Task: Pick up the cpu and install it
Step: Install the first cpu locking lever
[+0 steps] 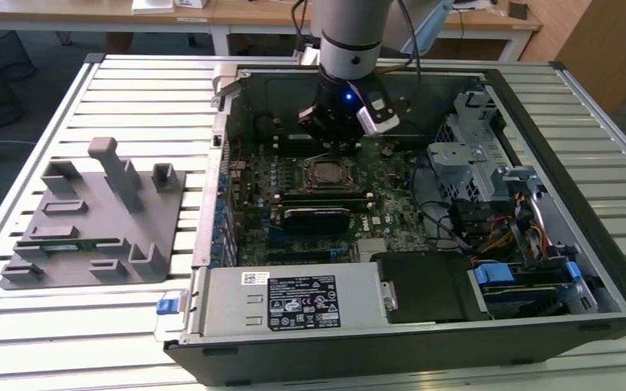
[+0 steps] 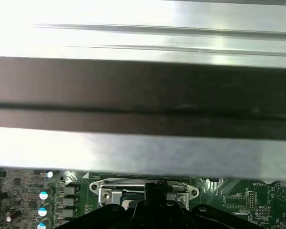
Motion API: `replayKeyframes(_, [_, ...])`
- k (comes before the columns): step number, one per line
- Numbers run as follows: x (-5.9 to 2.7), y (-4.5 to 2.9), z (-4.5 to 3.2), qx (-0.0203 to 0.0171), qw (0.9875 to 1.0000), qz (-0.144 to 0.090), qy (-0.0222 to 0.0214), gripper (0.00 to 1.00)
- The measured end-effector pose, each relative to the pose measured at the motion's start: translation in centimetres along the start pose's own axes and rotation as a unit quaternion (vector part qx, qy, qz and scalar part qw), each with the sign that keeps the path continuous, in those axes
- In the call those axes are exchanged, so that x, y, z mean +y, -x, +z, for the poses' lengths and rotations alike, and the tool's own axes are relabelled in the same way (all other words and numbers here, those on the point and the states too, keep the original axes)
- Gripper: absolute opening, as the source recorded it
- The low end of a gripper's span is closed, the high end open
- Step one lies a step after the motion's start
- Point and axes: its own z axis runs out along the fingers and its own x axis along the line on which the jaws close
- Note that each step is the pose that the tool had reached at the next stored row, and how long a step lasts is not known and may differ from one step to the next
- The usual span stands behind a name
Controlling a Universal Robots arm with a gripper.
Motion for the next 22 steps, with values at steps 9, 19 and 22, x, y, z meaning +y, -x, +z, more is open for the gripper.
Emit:
replayKeyframes(9, [0.10,-0.73,-1.42,-0.0028,1.0000,0.000,0.0051,0.11])
replayKeyframes(19, [0.22,-1.58,-1.62,-0.0081,0.9999,-0.001,0.0085,0.11])
replayKeyframes(22, [0.43,-1.61,-1.60,-0.0096,0.9999,-0.002,0.0108,0.11])
